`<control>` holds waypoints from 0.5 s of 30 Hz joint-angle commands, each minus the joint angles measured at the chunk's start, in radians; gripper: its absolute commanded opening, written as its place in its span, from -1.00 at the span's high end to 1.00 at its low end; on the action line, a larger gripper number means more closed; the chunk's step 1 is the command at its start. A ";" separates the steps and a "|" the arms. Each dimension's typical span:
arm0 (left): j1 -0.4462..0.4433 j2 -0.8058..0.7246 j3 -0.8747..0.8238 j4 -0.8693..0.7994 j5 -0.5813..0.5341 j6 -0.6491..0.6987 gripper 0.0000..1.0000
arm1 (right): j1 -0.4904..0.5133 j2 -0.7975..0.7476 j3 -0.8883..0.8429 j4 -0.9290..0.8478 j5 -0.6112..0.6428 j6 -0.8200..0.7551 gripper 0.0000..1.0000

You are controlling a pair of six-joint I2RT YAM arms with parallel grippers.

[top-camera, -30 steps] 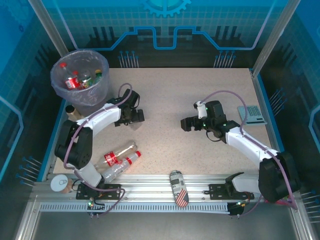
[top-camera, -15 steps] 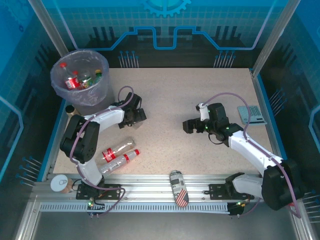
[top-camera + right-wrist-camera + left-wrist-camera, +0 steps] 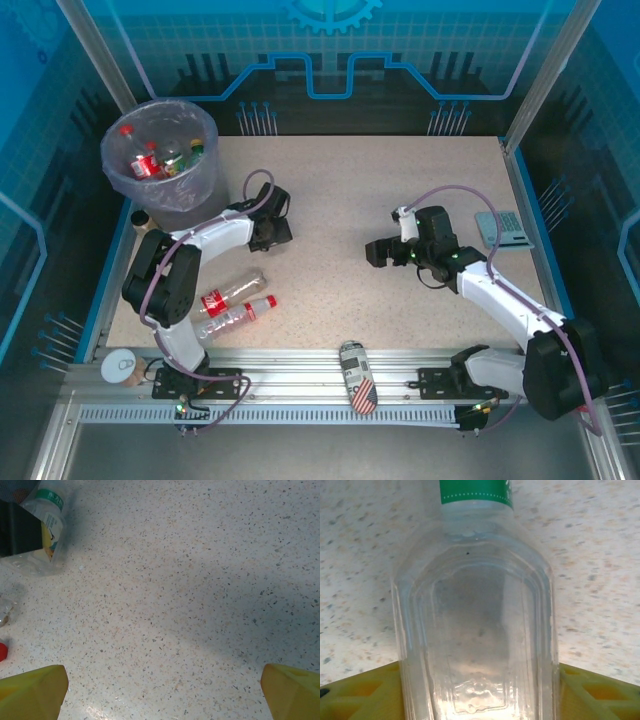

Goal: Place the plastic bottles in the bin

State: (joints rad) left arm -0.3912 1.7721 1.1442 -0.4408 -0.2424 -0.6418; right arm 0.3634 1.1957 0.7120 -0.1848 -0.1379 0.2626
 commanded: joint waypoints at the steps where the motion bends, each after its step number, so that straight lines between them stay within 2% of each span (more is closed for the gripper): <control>1: -0.038 -0.015 0.094 -0.040 0.044 0.086 -0.29 | -0.011 0.012 0.012 -0.006 0.008 0.013 -0.99; 6: -0.062 -0.074 0.226 -0.098 0.156 0.148 -0.03 | -0.019 0.007 0.009 -0.012 0.025 0.030 -0.99; 10: -0.055 -0.132 0.351 -0.197 0.166 0.207 0.10 | -0.022 -0.003 0.004 -0.015 0.037 0.038 -0.99; 12: -0.026 -0.154 0.426 -0.268 0.200 0.226 0.20 | -0.024 -0.005 0.001 -0.016 0.038 0.040 -0.99; 15: 0.079 -0.189 0.499 -0.340 0.368 0.223 0.39 | -0.027 -0.008 -0.004 -0.008 0.041 0.041 -0.99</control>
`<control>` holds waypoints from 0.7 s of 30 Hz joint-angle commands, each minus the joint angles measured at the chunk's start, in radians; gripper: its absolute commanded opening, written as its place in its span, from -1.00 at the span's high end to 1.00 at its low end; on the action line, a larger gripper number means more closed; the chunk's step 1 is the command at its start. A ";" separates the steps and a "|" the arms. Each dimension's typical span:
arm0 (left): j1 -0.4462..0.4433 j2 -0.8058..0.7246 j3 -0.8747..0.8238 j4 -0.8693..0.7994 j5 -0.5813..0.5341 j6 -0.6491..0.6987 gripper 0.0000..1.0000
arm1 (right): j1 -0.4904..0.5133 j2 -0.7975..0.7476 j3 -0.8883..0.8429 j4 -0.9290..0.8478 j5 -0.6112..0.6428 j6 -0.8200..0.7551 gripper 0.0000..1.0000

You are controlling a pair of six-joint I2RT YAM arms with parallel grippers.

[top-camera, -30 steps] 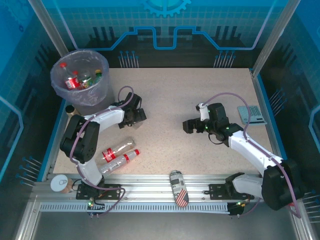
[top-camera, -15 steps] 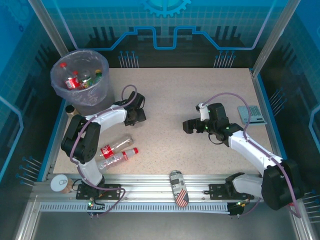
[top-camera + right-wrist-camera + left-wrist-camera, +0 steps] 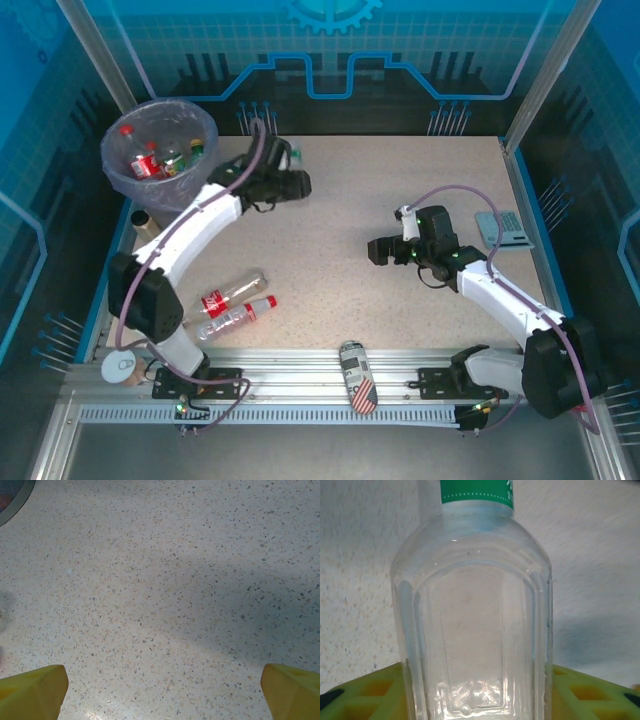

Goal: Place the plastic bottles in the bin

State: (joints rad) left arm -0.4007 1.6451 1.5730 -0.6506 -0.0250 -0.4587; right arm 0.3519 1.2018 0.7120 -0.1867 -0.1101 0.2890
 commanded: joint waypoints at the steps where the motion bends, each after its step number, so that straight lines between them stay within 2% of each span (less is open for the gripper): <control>1: 0.127 -0.076 0.085 -0.144 0.195 0.038 0.47 | -0.014 -0.015 -0.005 -0.005 0.012 0.016 -0.99; 6: 0.308 -0.161 0.142 -0.208 0.261 0.053 0.98 | -0.024 -0.025 -0.026 0.012 0.006 0.015 -0.99; 12: 0.545 -0.222 0.154 -0.140 0.415 -0.031 1.00 | -0.034 -0.027 -0.032 0.021 -0.009 0.010 -0.99; 16: 0.680 -0.196 0.169 -0.068 0.537 -0.109 1.00 | -0.037 -0.033 -0.039 0.021 -0.008 0.010 -0.99; 21: 0.757 -0.097 0.251 -0.118 0.530 -0.107 1.00 | -0.038 -0.039 -0.052 0.025 -0.006 0.014 -0.99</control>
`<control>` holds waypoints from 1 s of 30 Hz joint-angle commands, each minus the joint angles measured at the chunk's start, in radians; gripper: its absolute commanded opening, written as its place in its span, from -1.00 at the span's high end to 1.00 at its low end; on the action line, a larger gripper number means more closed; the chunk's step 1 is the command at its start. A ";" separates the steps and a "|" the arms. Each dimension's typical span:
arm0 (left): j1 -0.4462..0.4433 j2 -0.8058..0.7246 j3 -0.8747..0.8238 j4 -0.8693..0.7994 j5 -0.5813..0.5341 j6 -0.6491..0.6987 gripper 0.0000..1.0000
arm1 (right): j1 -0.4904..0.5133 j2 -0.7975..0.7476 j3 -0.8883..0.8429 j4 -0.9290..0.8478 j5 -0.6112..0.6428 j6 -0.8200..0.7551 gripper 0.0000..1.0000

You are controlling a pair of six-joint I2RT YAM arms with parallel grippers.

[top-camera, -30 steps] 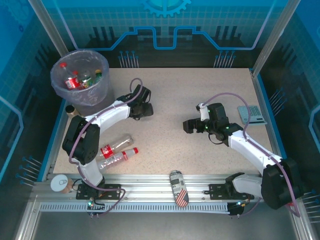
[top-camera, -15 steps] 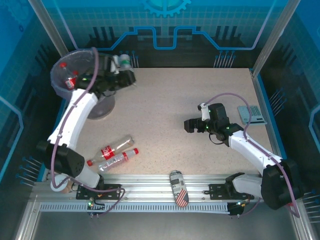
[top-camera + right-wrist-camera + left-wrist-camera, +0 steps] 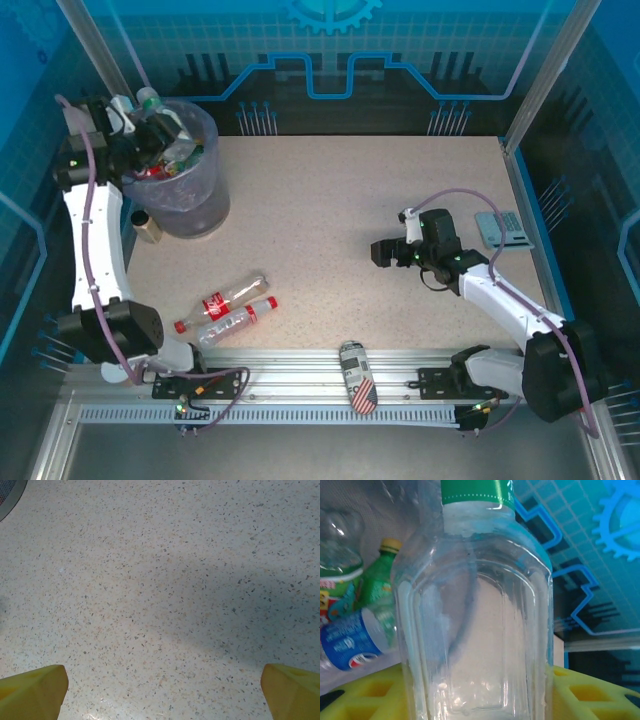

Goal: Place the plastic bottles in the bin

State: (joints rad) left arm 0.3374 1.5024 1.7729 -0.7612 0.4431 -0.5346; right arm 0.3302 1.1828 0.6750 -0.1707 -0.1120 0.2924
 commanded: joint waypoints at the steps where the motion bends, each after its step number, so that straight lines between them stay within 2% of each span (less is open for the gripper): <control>1: 0.025 0.065 0.061 -0.018 0.056 -0.027 1.00 | -0.018 -0.021 -0.020 0.014 -0.001 0.013 -0.99; 7: 0.032 0.145 0.095 -0.062 -0.005 0.014 1.00 | -0.019 -0.006 -0.007 0.000 0.026 -0.023 -0.99; 20: 0.031 0.274 0.147 -0.151 -0.054 0.096 0.98 | -0.025 0.011 0.020 -0.021 0.017 -0.063 -0.99; 22: 0.029 0.283 0.135 -0.157 -0.060 0.110 0.69 | -0.027 0.011 0.024 -0.026 0.018 -0.067 -0.99; 26: 0.019 0.270 0.095 -0.140 -0.081 0.130 0.40 | -0.027 0.015 0.028 -0.027 0.019 -0.067 -0.99; 30: 0.016 0.274 0.092 -0.146 -0.088 0.146 -0.11 | -0.027 0.027 0.037 -0.028 0.011 -0.067 -0.99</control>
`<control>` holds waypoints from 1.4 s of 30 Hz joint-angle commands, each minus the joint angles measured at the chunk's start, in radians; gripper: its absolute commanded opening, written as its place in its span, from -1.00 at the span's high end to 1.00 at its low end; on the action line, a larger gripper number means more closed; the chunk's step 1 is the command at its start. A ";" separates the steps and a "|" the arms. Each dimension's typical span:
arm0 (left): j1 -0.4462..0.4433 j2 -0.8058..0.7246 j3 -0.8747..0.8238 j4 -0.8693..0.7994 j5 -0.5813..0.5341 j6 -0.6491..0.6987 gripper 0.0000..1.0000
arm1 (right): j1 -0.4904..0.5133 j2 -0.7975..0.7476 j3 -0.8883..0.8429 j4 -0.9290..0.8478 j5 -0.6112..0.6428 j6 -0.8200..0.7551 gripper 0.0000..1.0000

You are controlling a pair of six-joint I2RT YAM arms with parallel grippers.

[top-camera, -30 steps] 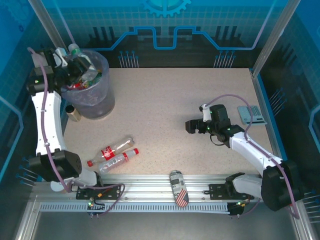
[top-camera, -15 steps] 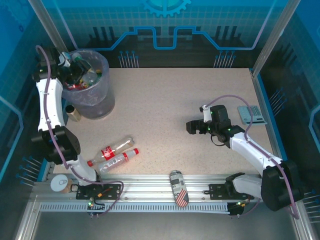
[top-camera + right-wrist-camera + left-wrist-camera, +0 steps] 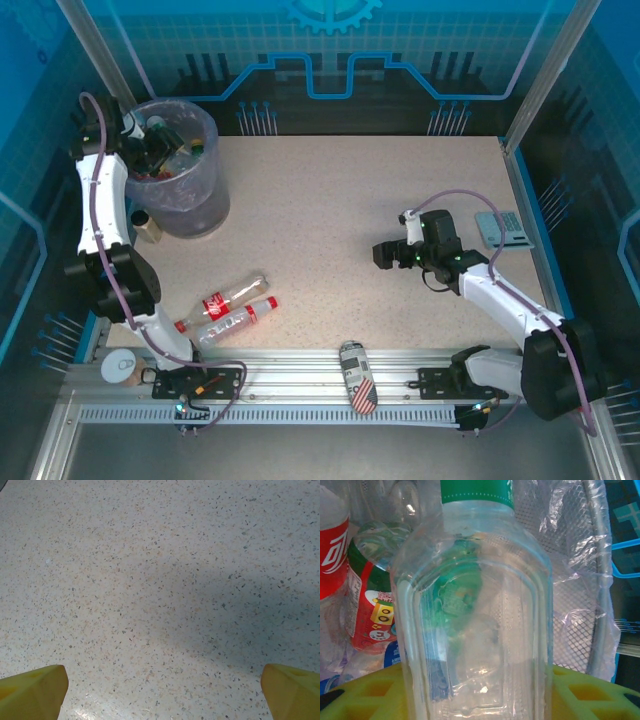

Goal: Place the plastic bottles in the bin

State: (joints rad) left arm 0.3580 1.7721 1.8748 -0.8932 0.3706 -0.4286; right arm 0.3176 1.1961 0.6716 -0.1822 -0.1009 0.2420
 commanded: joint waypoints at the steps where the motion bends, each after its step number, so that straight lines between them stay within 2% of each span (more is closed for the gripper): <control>1: -0.005 0.001 -0.011 -0.012 -0.016 0.042 -0.17 | -0.014 0.014 0.043 -0.017 0.000 -0.016 -0.99; 3: -0.005 -0.006 -0.013 0.001 -0.021 0.047 -0.29 | -0.014 0.016 0.047 -0.019 0.000 -0.015 -0.99; 6: -0.008 -0.013 -0.012 0.004 -0.036 0.063 -0.61 | -0.014 0.013 0.050 -0.021 -0.001 -0.011 -0.99; 11: -0.010 -0.017 -0.003 -0.012 -0.051 0.082 -0.78 | -0.014 0.015 0.049 -0.019 -0.005 -0.006 -0.99; 19: -0.014 -0.030 0.025 -0.030 -0.095 0.118 -0.79 | -0.014 0.012 0.050 -0.023 -0.001 -0.008 -0.99; 22: -0.025 -0.034 0.054 -0.043 -0.120 0.139 -0.69 | -0.014 0.013 0.050 -0.027 -0.002 -0.009 -0.99; 29: -0.063 0.010 0.170 -0.152 -0.382 0.279 -0.47 | -0.014 0.007 0.042 -0.024 0.000 -0.006 -0.99; 32: -0.062 0.037 0.196 -0.173 -0.474 0.309 -0.48 | -0.014 0.007 0.043 -0.022 -0.003 -0.004 -0.99; 37: -0.076 0.024 0.265 -0.170 -0.463 0.301 -0.61 | -0.014 -0.003 0.052 -0.031 0.006 -0.012 -0.99; 42: -0.183 -0.058 0.313 -0.209 -0.571 0.376 -0.68 | -0.014 0.006 0.046 -0.018 -0.004 -0.003 -0.99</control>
State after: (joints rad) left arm 0.2420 1.7935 2.1407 -1.0554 -0.1177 -0.1192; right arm 0.3172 1.2064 0.6956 -0.1944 -0.1043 0.2424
